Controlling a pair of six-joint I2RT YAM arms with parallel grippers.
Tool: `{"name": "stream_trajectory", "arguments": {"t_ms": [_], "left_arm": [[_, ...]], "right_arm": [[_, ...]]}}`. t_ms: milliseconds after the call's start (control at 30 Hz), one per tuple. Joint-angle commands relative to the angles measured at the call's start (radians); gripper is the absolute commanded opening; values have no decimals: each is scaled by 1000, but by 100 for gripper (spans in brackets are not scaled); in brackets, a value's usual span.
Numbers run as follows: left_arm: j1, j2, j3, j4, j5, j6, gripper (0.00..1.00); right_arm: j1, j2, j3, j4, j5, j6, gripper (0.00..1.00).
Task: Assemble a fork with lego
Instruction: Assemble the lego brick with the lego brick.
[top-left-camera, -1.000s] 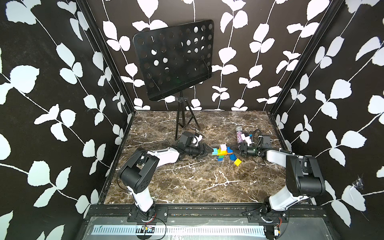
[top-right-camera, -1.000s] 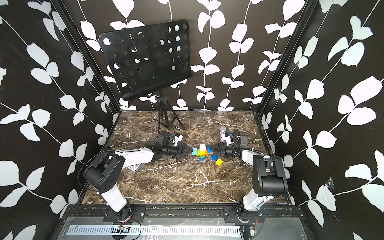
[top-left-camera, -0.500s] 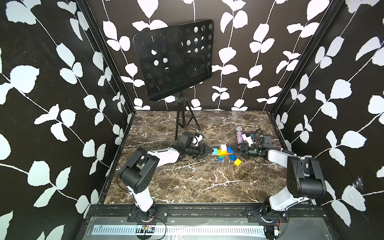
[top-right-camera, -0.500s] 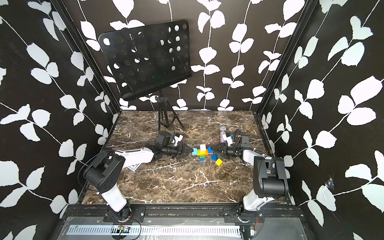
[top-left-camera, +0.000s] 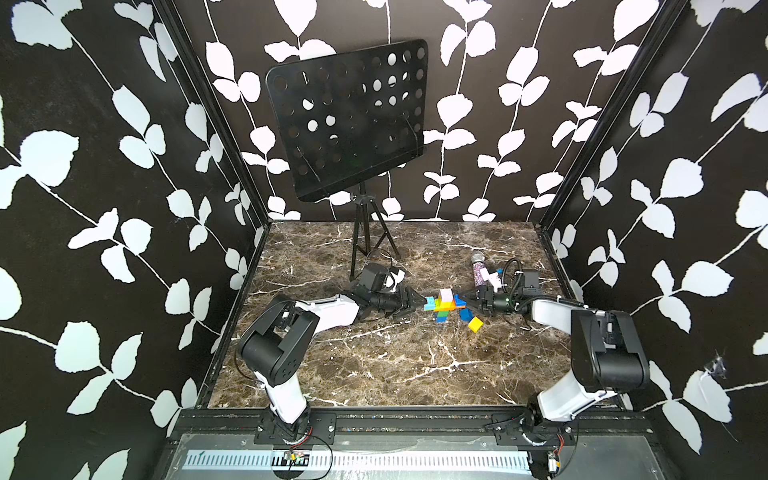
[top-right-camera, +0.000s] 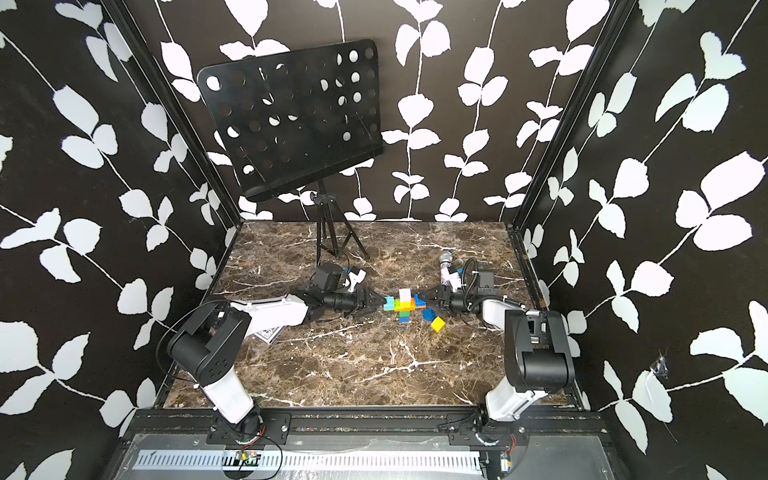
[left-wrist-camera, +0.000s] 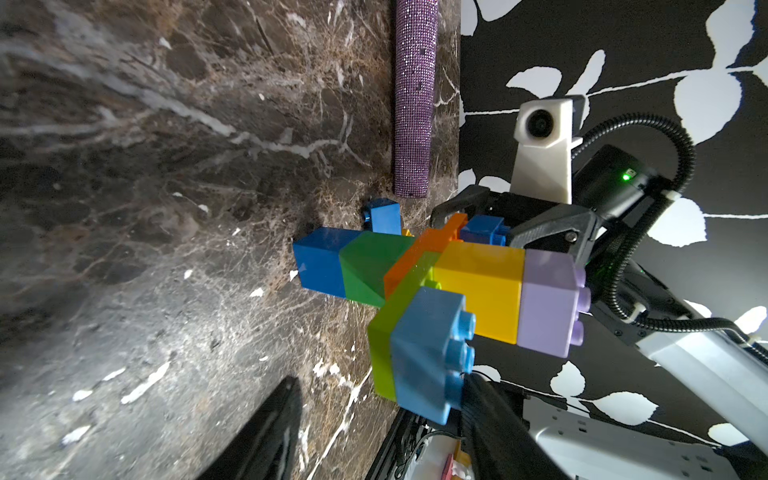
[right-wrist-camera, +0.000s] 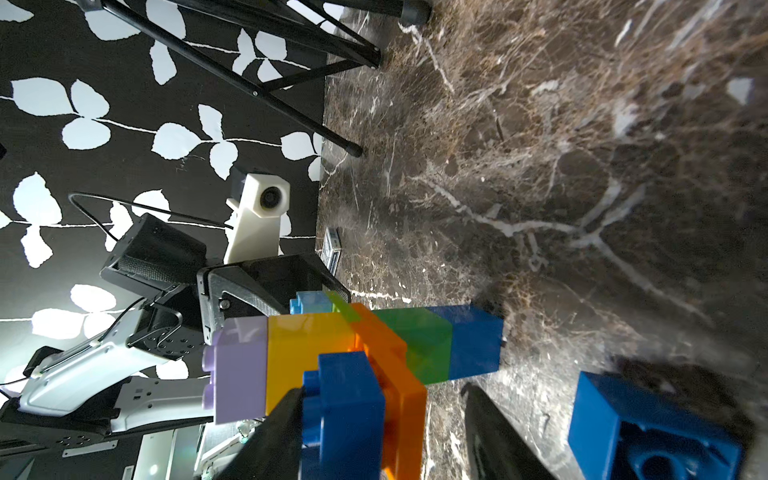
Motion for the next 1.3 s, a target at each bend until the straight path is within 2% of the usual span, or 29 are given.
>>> {"name": "stream_trajectory", "arguments": {"t_ms": [0, 367, 533, 800, 1067, 1267], "left_arm": [[-6, 6, 12, -5, -1, 7, 63], [-6, 6, 9, -7, 4, 6, 62], [-6, 10, 9, -4, 4, 4, 61], [-6, 9, 6, -8, -1, 0, 58], [-5, 7, 3, -9, 1, 0, 58], [-6, 9, 4, -8, 0, 0, 57]], "right_arm": [[6, 13, -19, 18, -12, 2, 58], [-10, 20, -43, 64, -17, 38, 54], [-11, 36, -49, 113, -33, 75, 48], [-10, 38, -58, 130, -37, 100, 45], [-8, 59, -67, 168, -47, 123, 35], [-9, 59, -63, 167, -47, 125, 32]]}}
